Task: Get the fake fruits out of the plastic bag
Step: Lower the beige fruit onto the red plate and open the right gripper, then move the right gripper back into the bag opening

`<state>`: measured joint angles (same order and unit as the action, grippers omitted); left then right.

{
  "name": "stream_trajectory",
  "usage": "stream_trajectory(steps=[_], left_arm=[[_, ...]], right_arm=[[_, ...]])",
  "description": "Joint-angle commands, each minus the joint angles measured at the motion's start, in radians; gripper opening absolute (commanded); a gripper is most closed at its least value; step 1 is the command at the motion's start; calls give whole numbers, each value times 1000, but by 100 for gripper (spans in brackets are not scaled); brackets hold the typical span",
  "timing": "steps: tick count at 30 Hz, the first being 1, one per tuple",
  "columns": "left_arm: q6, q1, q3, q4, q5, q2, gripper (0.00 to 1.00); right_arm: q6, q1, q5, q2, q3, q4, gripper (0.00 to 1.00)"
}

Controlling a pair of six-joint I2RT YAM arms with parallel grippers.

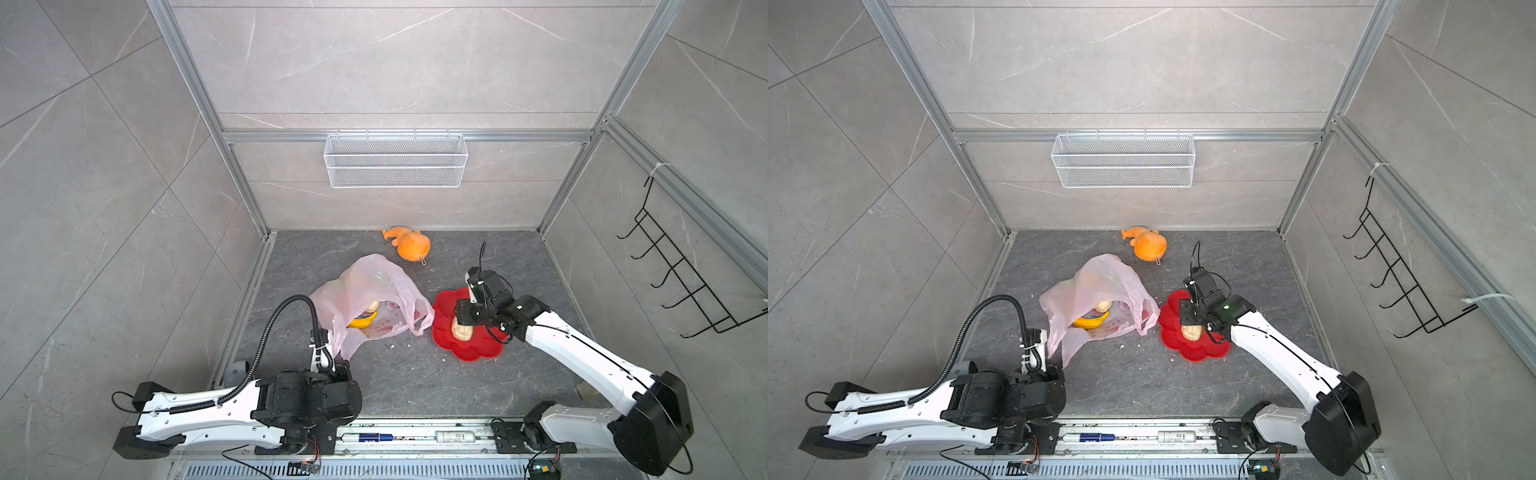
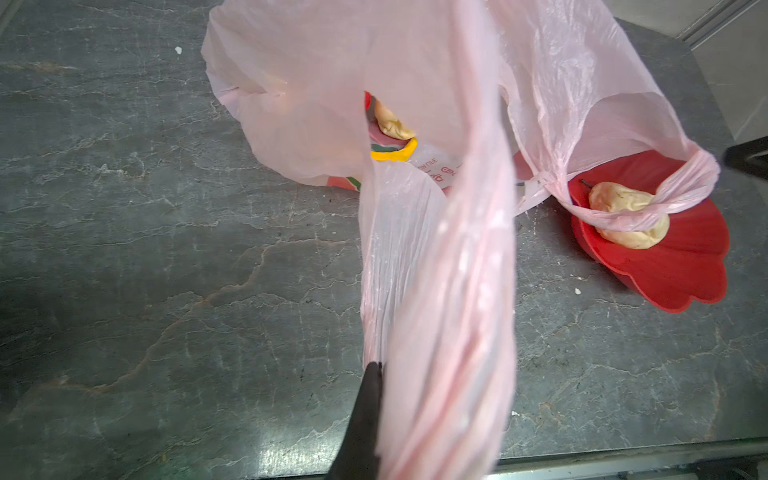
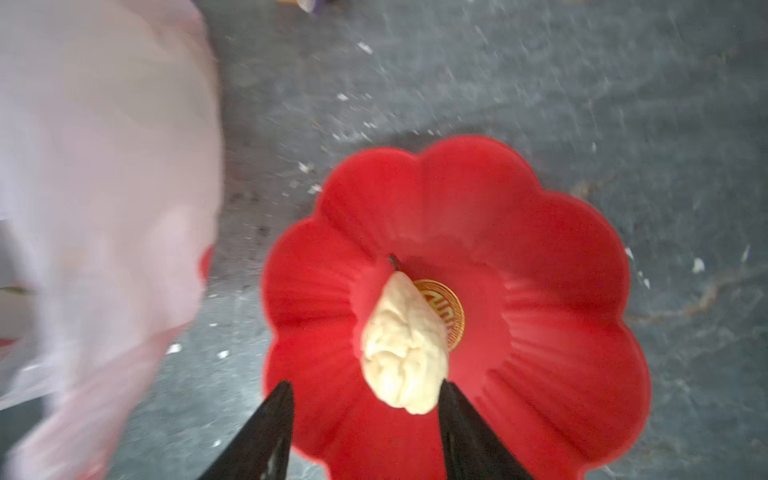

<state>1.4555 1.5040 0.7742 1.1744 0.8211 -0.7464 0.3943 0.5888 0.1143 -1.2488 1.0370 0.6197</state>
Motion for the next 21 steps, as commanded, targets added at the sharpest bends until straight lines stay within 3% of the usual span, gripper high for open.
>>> stream_trajectory(steps=[1,5,10,21], left_arm=[[52,1,9,73,4,-3,0],[58,1,28,71,10,-29,0],[42,1,51,36,22,-75,0],[30,2,59,-2,46,-85,0]], right_arm=[[-54,105,-55,-7,79,29,44],[-19,252,-66,-99,147,-75,35],[66,341,-136,-260,200,-243,30],[186,382,-122,-568,332,-330,31]])
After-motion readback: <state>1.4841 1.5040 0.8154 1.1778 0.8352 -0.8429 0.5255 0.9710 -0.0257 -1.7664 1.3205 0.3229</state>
